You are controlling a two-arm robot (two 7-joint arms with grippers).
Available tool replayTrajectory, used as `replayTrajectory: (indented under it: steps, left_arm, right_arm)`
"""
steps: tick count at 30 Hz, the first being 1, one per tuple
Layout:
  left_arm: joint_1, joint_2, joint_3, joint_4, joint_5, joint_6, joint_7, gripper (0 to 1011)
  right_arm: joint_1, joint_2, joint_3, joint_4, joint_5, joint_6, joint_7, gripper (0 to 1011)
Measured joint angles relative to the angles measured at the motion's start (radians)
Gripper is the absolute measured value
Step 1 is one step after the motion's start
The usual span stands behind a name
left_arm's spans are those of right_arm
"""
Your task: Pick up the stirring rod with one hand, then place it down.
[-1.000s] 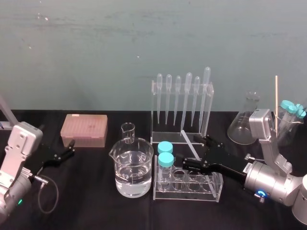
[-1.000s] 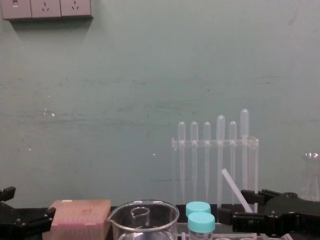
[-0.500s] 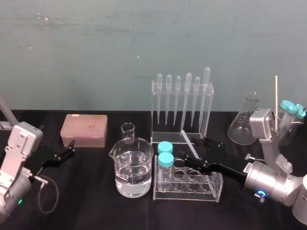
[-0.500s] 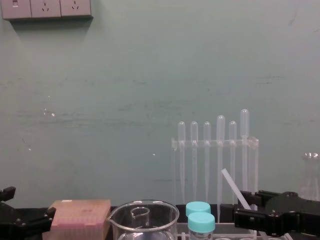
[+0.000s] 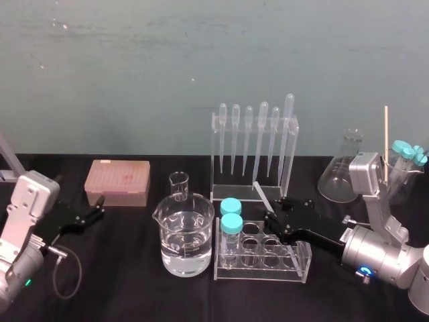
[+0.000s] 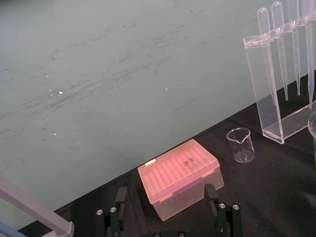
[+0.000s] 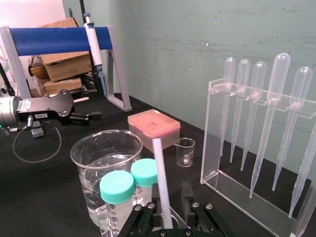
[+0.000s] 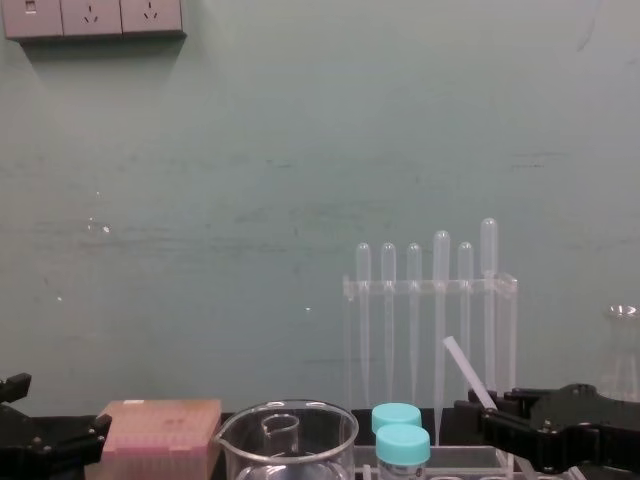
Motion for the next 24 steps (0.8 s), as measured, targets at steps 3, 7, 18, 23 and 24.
replayTrajectory:
  steps: [3,7,18,23,24]
  left_arm:
    - [0.0,0.0,0.0,0.0,0.0,0.0,0.0,1000]
    - [0.0,0.0,0.0,0.0,0.0,0.0,0.0,1000]
    - [0.0,0.0,0.0,0.0,0.0,0.0,0.0,1000]
    - [0.0,0.0,0.0,0.0,0.0,0.0,0.0,1000]
    - [0.0,0.0,0.0,0.0,0.0,0.0,0.0,1000]
  right_arm:
    - [0.0,0.0,0.0,0.0,0.0,0.0,0.0,205]
    - [0.0,0.0,0.0,0.0,0.0,0.0,0.0,95]
    - [-0.003,-0.002,0.005,0.0,-0.004,-0.007,0.0,67]
    - [-0.016,-0.012,0.035,-0.009,-0.023,-0.075,-0.006,67]
    - [-0.019,-0.017,0.044,-0.011,-0.029,-0.099,-0.008,67]
